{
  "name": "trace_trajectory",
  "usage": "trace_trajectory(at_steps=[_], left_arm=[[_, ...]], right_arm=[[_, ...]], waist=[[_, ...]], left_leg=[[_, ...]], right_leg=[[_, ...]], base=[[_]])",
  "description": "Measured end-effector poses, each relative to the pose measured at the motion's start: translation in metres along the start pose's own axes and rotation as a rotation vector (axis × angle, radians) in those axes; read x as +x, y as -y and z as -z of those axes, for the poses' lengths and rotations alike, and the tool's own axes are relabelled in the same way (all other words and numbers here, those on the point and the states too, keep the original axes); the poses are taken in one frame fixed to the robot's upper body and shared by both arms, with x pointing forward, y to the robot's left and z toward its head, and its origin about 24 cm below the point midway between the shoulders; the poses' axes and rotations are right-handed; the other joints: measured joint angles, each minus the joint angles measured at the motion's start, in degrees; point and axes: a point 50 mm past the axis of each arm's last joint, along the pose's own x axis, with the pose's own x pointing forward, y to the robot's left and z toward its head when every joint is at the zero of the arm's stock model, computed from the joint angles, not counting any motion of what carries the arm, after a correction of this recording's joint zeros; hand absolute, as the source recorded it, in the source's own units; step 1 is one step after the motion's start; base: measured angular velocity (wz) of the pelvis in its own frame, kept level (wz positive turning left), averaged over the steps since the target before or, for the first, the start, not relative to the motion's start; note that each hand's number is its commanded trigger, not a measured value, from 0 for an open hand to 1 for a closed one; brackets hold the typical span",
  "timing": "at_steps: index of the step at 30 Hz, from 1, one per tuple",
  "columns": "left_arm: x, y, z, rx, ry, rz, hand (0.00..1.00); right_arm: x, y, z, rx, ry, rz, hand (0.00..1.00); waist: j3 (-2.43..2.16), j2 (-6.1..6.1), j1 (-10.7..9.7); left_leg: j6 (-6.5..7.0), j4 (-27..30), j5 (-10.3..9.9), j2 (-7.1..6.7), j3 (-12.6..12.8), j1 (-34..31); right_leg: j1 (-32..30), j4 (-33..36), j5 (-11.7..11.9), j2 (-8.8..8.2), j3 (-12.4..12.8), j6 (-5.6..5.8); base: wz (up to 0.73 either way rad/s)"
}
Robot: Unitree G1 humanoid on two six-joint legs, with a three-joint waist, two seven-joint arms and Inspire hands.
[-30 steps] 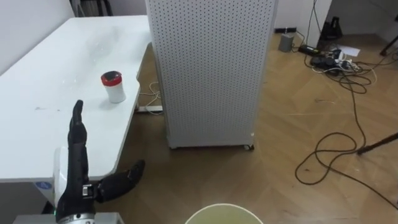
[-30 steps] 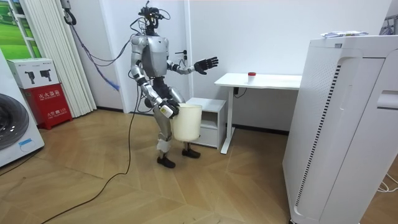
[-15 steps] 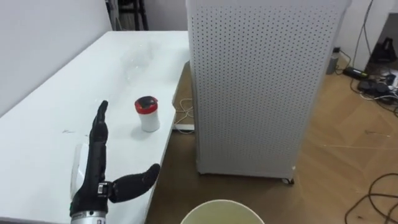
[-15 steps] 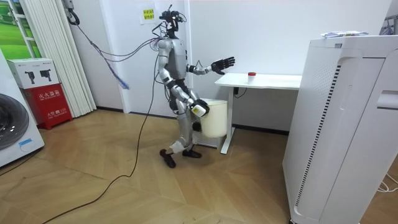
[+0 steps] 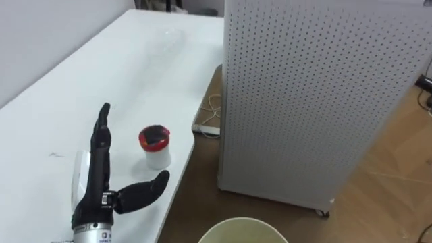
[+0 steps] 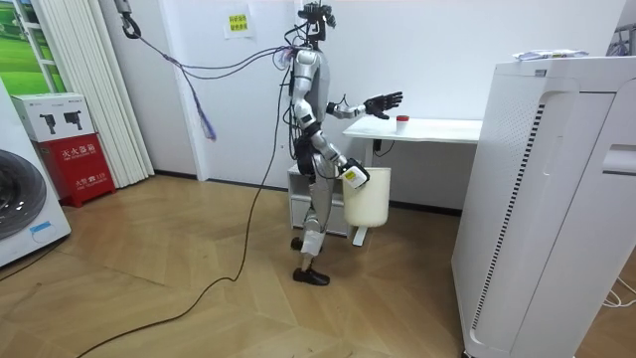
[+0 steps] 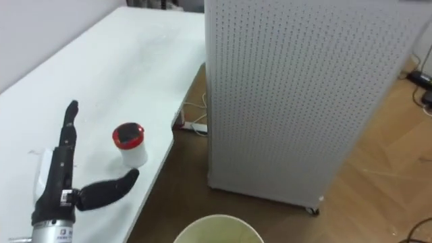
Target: Pick garbage
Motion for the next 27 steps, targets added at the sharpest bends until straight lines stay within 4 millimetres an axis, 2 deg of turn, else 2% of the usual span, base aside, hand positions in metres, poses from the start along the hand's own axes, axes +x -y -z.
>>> trace_trajectory(at_steps=[1,2,3,4,5,7,8,12,13,16,18,22,27], left_arm=[[0.002,0.001,-0.003,-0.005,0.015,-0.001,0.00],[0.008,0.003,-0.011,-0.020,0.053,0.001,0.00],[0.009,0.003,-0.014,-0.022,0.067,-0.001,0.00],[0.007,0.000,-0.012,-0.017,0.059,-0.017,0.00],[0.004,-0.005,-0.008,0.001,0.041,-0.029,0.00],[0.003,-0.010,-0.005,0.019,0.033,-0.038,0.00],[0.004,-0.012,-0.004,0.022,0.030,-0.046,0.00],[0.002,-0.012,-0.003,0.017,0.019,-0.052,0.00],[0.002,-0.011,-0.003,0.013,0.016,-0.053,0.00],[-0.001,-0.011,-0.002,0.014,0.006,-0.052,0.00],[-0.005,-0.012,0.001,0.019,-0.008,-0.049,0.00],[-0.011,-0.012,0.004,0.023,-0.029,-0.044,0.00],[-0.015,-0.013,0.007,0.027,-0.046,-0.040,0.00]], right_arm=[[0.000,0.000,0.000,0.012,0.003,0.005,1.00],[-0.001,0.006,-0.003,0.024,0.015,0.025,1.00],[-0.001,0.008,-0.003,0.032,0.016,0.038,1.00],[-0.001,0.008,-0.003,0.030,0.015,0.038,1.00],[-0.001,0.006,-0.004,0.019,0.017,0.030,1.00],[-0.002,0.005,-0.006,0.014,0.031,0.015,1.00],[-0.001,0.003,-0.009,0.009,0.044,0.001,1.00],[-0.002,0.000,-0.012,0.009,0.058,-0.025,1.00],[-0.002,-0.001,-0.011,0.009,0.056,-0.029,1.00],[-0.002,-0.001,-0.010,0.009,0.055,-0.038,1.00],[-0.002,-0.002,-0.010,0.009,0.054,-0.045,1.00],[-0.002,-0.002,-0.009,0.005,0.051,-0.049,1.00],[-0.002,-0.003,-0.009,-0.026,0.044,-0.062,1.00]], waist=[[-0.13,-0.43,-0.1],[-0.11,-0.53,0.0],[0.00,-1.09,0.2],[-0.17,-1.24,1.9],[-0.13,-1.16,2.6],[-0.09,-0.92,3.3],[-0.12,-0.83,3.1],[-0.32,0.04,3.1],[-0.56,0.40,2.9],[-0.85,0.81,3.0],[-0.84,0.74,2.8],[-0.44,0.00,2.2],[-0.47,-0.59,1.5]], left_leg=[[-0.68,-1.1,-0.1,-0.35,0.1,-2.2],[-0.99,-6.0,2.3,-0.14,0.0,-5.6],[1.31,-5.6,4.8,0.18,1.6,-6.7],[1.64,-6.1,5.4,0.31,3.7,-5.8],[1.65,-6.5,5.3,0.29,3.7,-4.7],[1.64,-7.6,5.3,0.23,3.6,-2.8],[1.66,-9.0,5.3,0.05,3.5,-1.7],[1.71,-11.0,5.3,-0.10,3.5,0.0],[1.65,-11.6,5.3,-0.01,3.5,0.5],[1.28,-12.9,5.7,-0.21,3.4,1.8],[1.13,-13.6,5.7,-0.10,3.4,2.4],[1.05,-14.1,5.8,0.09,3.5,3.1],[1.03,-14.5,5.8,0.11,3.6,3.2]], right_leg=[[0.8,-1.4,0.3,-0.12,4.6,0.55],[0.3,-2.0,0.2,-0.30,6.6,1.05],[0.0,-1.9,-0.2,-0.72,6.5,1.66],[-0.4,-2.1,0.3,-0.98,4.8,2.22],[0.5,-3.3,0.9,-0.84,2.3,2.34],[2.7,-6.1,2.3,-0.80,-0.5,2.00],[4.2,-7.7,2.8,-0.92,-1.2,2.16],[5.6,-8.9,2.9,-0.77,-1.6,2.20],[5.6,-8.9,2.9,-0.62,-1.7,2.14],[5.8,-8.7,3.1,-0.55,-3.5,1.79],[6.1,-8.7,3.2,-0.43,-3.9,1.72],[6.3,-8.7,3.2,-0.36,-4.9,1.66],[6.2,-8.8,3.2,-0.36,-5.6,1.66]], base=[[0.64],[0.64],[0.30],[-0.18],[-0.27],[-0.21],[-0.16],[-0.11],[-0.12],[-0.13],[-0.09],[-0.02],[0.00]])
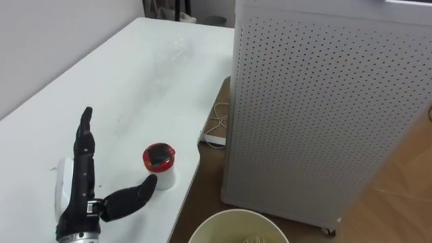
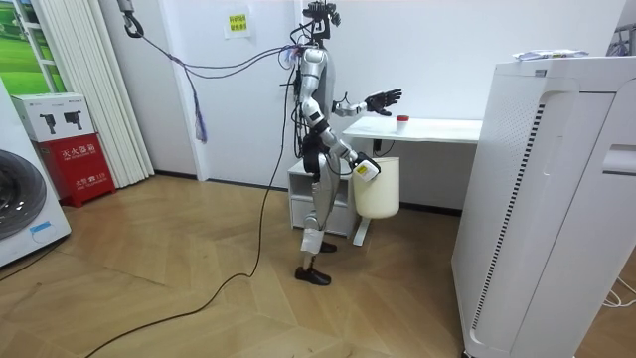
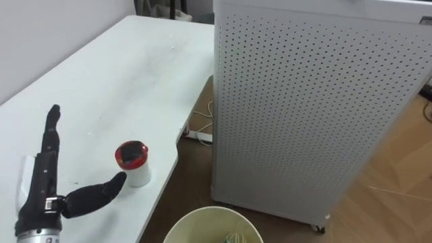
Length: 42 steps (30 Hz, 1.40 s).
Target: Pick garbage
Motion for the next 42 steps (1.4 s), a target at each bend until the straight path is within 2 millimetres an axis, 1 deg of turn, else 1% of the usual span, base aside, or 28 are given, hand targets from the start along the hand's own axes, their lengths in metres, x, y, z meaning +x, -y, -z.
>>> trace_trajectory(at_steps=[2,6,8,11,14,19,29,34,42], left_arm=[[-0.001,0.000,0.001,0.002,-0.006,0.005,0.00],[-0.002,0.003,0.004,-0.016,-0.027,0.014,0.00],[-0.004,0.006,0.009,-0.021,-0.057,0.026,0.00],[-0.009,0.011,0.017,-0.023,-0.111,0.061,0.00],[-0.009,0.010,0.019,-0.057,-0.138,0.047,0.00],[-0.009,0.009,0.021,-0.107,-0.168,0.034,0.00],[-0.011,0.014,0.022,-0.151,-0.199,0.043,0.00],[-0.011,0.013,0.024,-0.197,-0.227,0.021,0.00],[-0.011,0.013,0.024,-0.198,-0.227,0.023,0.00]], right_arm=[[0.000,0.000,0.000,0.000,-0.001,-0.004,1.00],[0.000,-0.001,0.001,-0.001,-0.003,-0.012,1.00],[0.000,-0.002,0.001,-0.003,-0.005,-0.016,1.00],[0.000,-0.002,0.001,-0.003,-0.007,-0.017,1.00],[0.000,-0.002,0.002,-0.002,-0.010,-0.017,1.00],[0.000,-0.002,0.002,-0.009,-0.013,-0.018,1.00],[0.000,-0.003,0.002,-0.034,-0.020,-0.022,1.00],[0.000,-0.003,0.002,-0.038,-0.021,-0.022,1.00],[0.000,-0.003,0.003,-0.036,-0.023,-0.021,1.00]], waist=[[0.03,-0.06,-0.1],[0.04,-0.04,-0.5],[0.05,-0.03,-0.5],[0.26,-0.10,-0.5],[0.30,-0.10,-0.8],[0.29,-0.10,-1.5],[0.28,-0.08,-1.6],[0.29,-0.05,-1.7],[0.41,0.14,-1.8]], left_leg=[[0.00,-0.1,0.0,0.08,0.0,0.0],[-0.01,-0.1,0.0,0.19,0.0,0.1],[-0.01,-0.1,0.0,0.20,0.0,0.2],[-0.01,-0.1,0.0,0.26,0.0,0.2],[-0.04,-0.2,0.0,0.20,-0.1,0.0],[-0.10,0.0,-0.1,0.21,-0.1,0.0],[-0.14,-0.1,-0.1,0.29,0.0,0.5],[-0.14,-0.2,-0.1,0.35,0.6,1.0],[-0.14,-0.4,-0.1,0.43,1.2,1.2]], right_leg=[[0.0,-0.1,0.0,0.00,-0.6,0.00],[0.1,-0.2,0.0,0.00,-0.6,0.00],[0.2,-0.2,0.0,0.00,-0.6,0.00],[0.2,-0.2,0.0,-0.01,-0.6,0.00],[0.1,-0.2,0.0,0.00,-0.6,0.00],[0.1,-0.1,0.1,0.18,-0.6,-0.15],[0.3,-0.1,0.1,0.25,-0.7,-0.17],[0.4,0.0,0.1,0.24,-0.5,-0.17],[0.4,0.0,0.2,0.24,-0.5,-0.39]], base=[[0.00],[0.00],[0.00],[0.00],[0.00],[0.00],[0.00],[-0.04],[-0.04]])
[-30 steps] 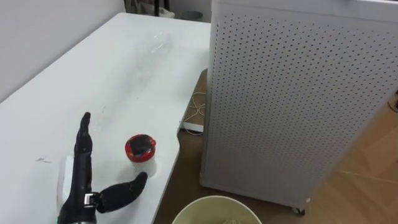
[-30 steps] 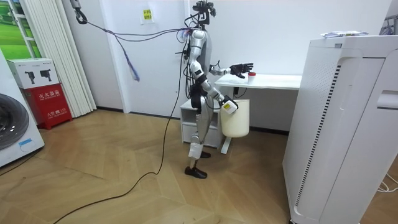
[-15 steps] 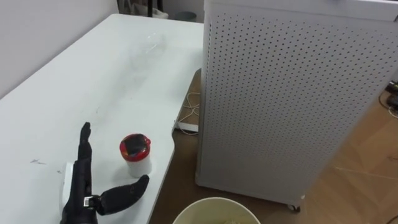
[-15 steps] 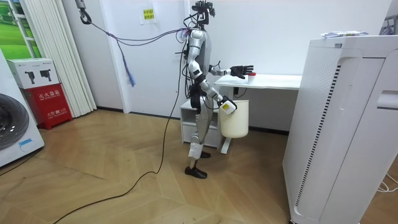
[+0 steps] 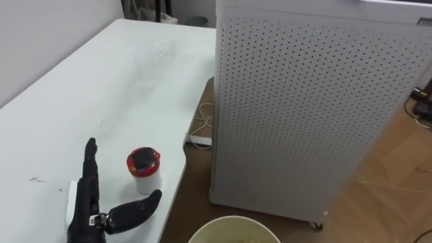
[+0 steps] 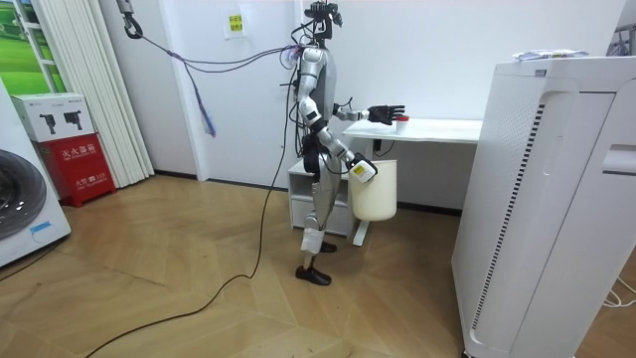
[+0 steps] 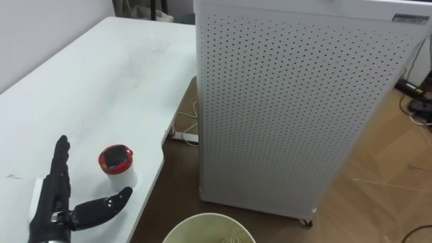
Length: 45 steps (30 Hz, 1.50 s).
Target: Pick garbage
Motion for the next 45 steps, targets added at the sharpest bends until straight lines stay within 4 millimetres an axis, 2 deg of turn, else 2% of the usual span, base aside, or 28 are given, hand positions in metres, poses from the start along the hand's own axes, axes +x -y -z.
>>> trace_trajectory(at_steps=[9,15,20,33,38,45], left_arm=[[0.000,0.001,0.000,0.001,-0.003,0.014,0.00],[0.001,0.005,0.000,-0.034,-0.017,0.021,0.00],[0.007,0.009,-0.004,-0.101,-0.026,0.019,0.00],[0.009,0.010,-0.004,-0.104,-0.030,0.022,0.00],[0.022,0.015,-0.007,-0.098,-0.024,0.026,0.00],[0.024,0.015,-0.002,-0.081,-0.054,0.026,0.00]], right_arm=[[-0.002,0.000,0.003,0.004,-0.007,0.002,1.00],[-0.002,-0.002,0.006,0.007,-0.016,-0.006,1.00],[-0.003,-0.005,0.010,0.001,-0.032,-0.021,1.00],[-0.004,-0.005,0.014,0.008,-0.052,-0.017,1.00],[-0.005,-0.005,0.015,0.005,-0.063,-0.009,1.00],[-0.008,-0.004,0.019,0.008,-0.074,-0.001,1.00]], waist=[[0.04,0.16,-0.2],[0.21,1.24,-1.3],[0.00,1.96,-1.7],[0.13,1.74,-2.6],[0.14,1.68,-2.8],[0.05,1.60,-2.8]], left_leg=[[0.00,0.0,0.0,0.00,0.1,0.5],[0.01,0.0,-0.1,0.01,0.2,0.7],[0.00,-0.1,-0.1,0.07,0.2,0.8],[-0.02,-0.3,-0.1,0.08,0.3,0.7],[-0.04,-0.4,-0.1,0.10,0.3,0.7],[-0.03,-0.5,-0.1,0.09,0.3,0.8]], right_leg=[[0.2,0.0,0.0,0.03,0.4,-0.01],[0.4,0.0,0.0,0.08,0.6,-0.01],[0.4,0.0,0.0,0.13,0.6,-0.02],[-0.1,0.2,0.0,0.21,0.8,-0.01],[-0.1,0.2,0.0,0.24,0.8,-0.01],[-0.1,0.1,0.0,0.29,1.1,-0.01]], base=[[-0.01],[-0.01],[0.00],[0.00],[0.00],[0.00]])
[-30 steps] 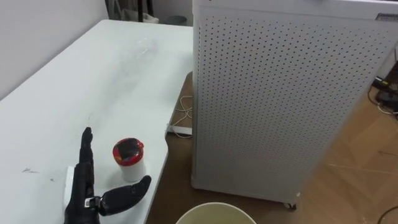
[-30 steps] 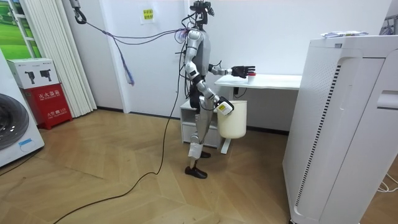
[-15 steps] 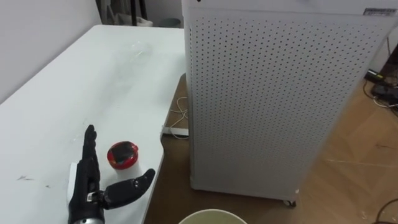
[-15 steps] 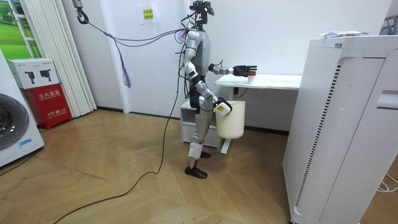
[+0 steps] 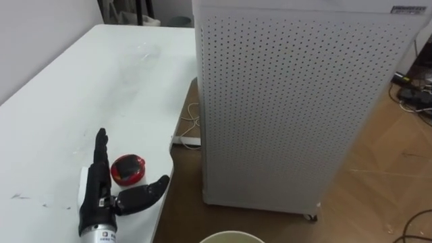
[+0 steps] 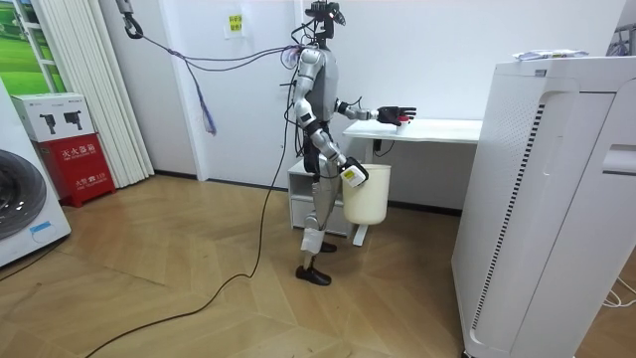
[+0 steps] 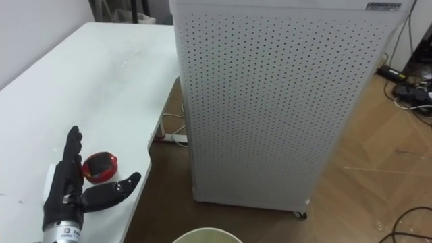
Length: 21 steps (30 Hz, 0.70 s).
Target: Pick garbage
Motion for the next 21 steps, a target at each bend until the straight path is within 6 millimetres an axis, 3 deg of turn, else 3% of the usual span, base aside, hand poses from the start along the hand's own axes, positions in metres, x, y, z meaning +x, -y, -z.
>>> trace_trajectory(at_steps=[3,4,5,6,7,11,21], left_arm=[[0.000,0.000,0.001,0.004,-0.008,-0.001,0.00],[0.000,0.000,0.001,0.005,-0.009,0.000,0.08],[0.001,0.000,0.001,0.005,-0.009,0.000,0.56],[0.001,0.000,0.001,0.006,-0.010,0.000,0.74],[0.002,0.001,0.001,0.008,-0.013,0.001,1.00],[0.003,0.001,0.001,0.010,-0.018,0.001,1.00],[0.004,0.002,0.000,0.015,-0.024,0.005,1.00]], right_arm=[[0.000,0.000,0.000,0.000,-0.002,0.000,1.00],[0.000,0.000,0.001,0.000,-0.002,0.000,1.00],[0.000,0.000,0.001,0.000,-0.003,0.000,1.00],[-0.001,0.000,0.001,0.000,-0.003,0.000,1.00],[-0.001,0.000,0.001,0.000,-0.004,0.000,1.00],[-0.003,0.000,0.005,0.004,-0.015,0.001,1.00],[-0.006,-0.001,0.013,0.009,-0.047,0.000,1.00]], waist=[[-0.04,0.00,0.0],[-0.06,-0.01,0.0],[-0.12,0.02,0.0],[-0.15,0.04,0.0],[-0.26,0.07,0.0],[-0.48,0.00,0.0],[-0.47,-0.05,0.0]], left_leg=[[0.00,0.0,0.0,-0.01,0.0,0.0],[0.00,0.0,0.0,0.00,0.0,0.0],[0.00,0.0,0.0,0.00,0.0,0.0],[0.00,0.0,0.0,0.00,0.0,0.1],[0.00,0.0,0.0,-0.01,0.0,0.1],[0.00,-0.1,0.0,-0.01,0.0,0.4],[0.00,-0.7,0.0,-0.09,0.1,0.9]], right_leg=[[0.0,0.0,0.0,0.02,0.2,0.00],[0.0,0.0,0.0,0.01,0.1,0.00],[0.0,0.0,0.0,0.01,0.2,0.00],[0.0,0.0,0.0,0.01,0.2,0.00],[0.1,0.0,0.0,0.01,0.2,-0.01],[0.3,0.0,0.0,0.01,0.3,-0.01],[0.3,0.0,0.0,0.06,0.7,-0.01]], base=[[0.00],[0.00],[0.00],[0.00],[0.00],[0.00],[-0.02]])
